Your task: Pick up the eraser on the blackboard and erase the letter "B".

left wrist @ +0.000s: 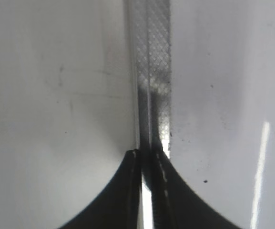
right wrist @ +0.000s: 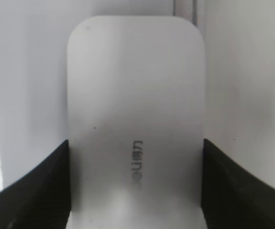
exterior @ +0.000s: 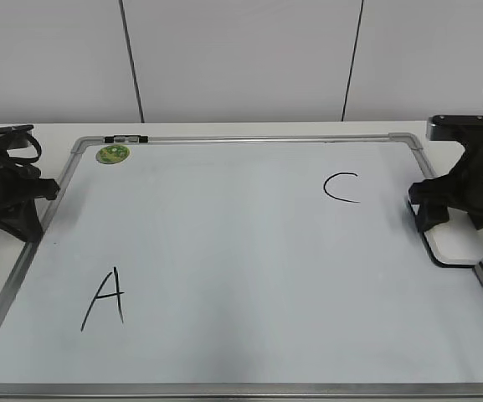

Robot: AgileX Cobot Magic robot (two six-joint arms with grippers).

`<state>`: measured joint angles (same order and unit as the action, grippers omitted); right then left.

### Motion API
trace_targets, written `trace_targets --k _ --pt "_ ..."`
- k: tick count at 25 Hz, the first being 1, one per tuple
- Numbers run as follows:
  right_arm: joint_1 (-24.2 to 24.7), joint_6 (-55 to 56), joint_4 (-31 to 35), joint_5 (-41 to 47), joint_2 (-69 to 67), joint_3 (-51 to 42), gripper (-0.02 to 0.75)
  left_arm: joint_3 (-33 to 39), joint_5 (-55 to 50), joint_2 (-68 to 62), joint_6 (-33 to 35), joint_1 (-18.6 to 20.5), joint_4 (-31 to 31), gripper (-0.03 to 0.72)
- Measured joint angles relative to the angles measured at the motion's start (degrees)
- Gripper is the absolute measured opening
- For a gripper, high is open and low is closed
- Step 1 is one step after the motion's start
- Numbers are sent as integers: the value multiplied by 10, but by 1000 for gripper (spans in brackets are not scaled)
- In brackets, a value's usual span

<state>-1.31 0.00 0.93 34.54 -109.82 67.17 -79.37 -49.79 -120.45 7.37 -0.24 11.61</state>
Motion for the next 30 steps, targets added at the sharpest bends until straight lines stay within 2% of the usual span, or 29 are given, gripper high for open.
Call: trace_targets --k 4,10,14,21,24,30 --pt "0 0 0 1 -3 0 547 0 0 0 0 0 0 11" --pt "0 0 1 7 -3 3 640 0 0 0 0 0 0 11" --pt "0 0 1 60 -6 39 653 0 0 0 0 0 0 11" --pt "0 0 0 203 -8 184 648 -4 -4 0 0 0 0 21" --pt "0 0 0 241 -8 235 641 -25 -41 -7 2 0 -13 70" --pt "0 -10 0 272 6 266 613 -141 -139 -13 0 0 -23 287"
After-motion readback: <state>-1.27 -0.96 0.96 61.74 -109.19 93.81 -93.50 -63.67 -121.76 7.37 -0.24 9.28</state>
